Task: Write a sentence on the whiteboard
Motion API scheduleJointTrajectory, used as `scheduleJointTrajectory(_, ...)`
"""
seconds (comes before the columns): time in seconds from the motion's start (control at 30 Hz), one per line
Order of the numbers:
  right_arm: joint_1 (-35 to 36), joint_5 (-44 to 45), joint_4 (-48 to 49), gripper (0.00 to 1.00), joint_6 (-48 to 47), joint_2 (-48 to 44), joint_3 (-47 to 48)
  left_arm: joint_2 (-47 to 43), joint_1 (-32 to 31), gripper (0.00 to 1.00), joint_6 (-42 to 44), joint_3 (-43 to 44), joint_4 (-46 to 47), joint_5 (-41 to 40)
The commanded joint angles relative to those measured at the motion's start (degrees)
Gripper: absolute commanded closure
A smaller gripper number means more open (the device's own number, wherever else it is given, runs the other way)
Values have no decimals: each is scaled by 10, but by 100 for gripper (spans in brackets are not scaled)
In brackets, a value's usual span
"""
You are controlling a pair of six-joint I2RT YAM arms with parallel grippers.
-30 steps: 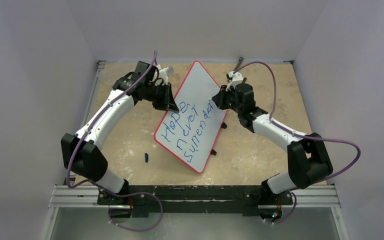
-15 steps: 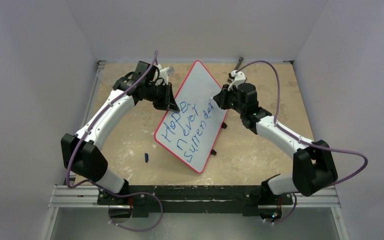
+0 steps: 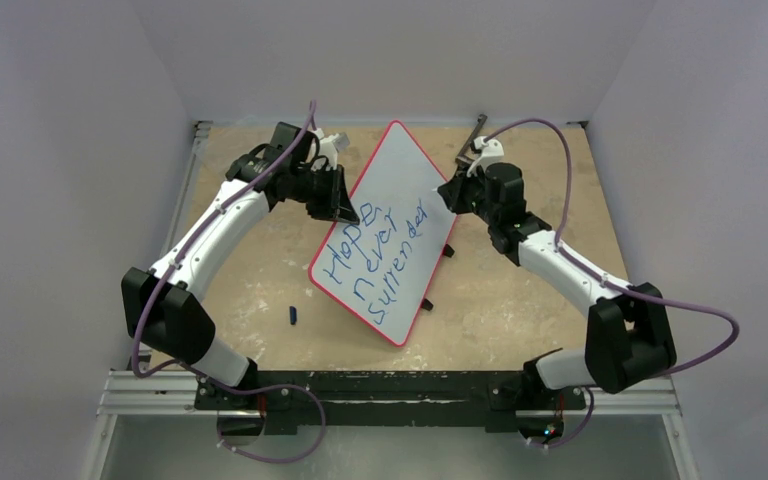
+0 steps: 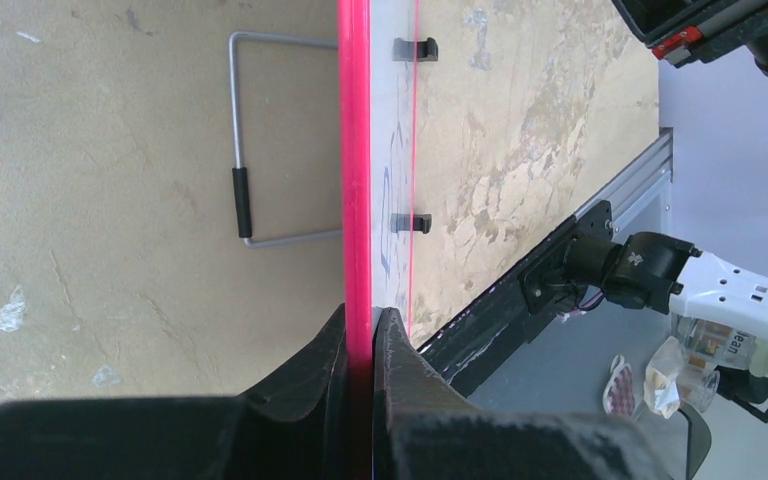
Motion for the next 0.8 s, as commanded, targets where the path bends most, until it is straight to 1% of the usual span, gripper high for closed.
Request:
scheduleJointTrajectory(0.0, -8, -11, 14, 100, -3, 15, 13, 3, -16, 100, 77, -6, -23, -93)
scheduleJointTrajectory(0.77, -15, -42, 28, 100, 3, 71, 51, 4, -16, 100, 77, -6, -22, -95)
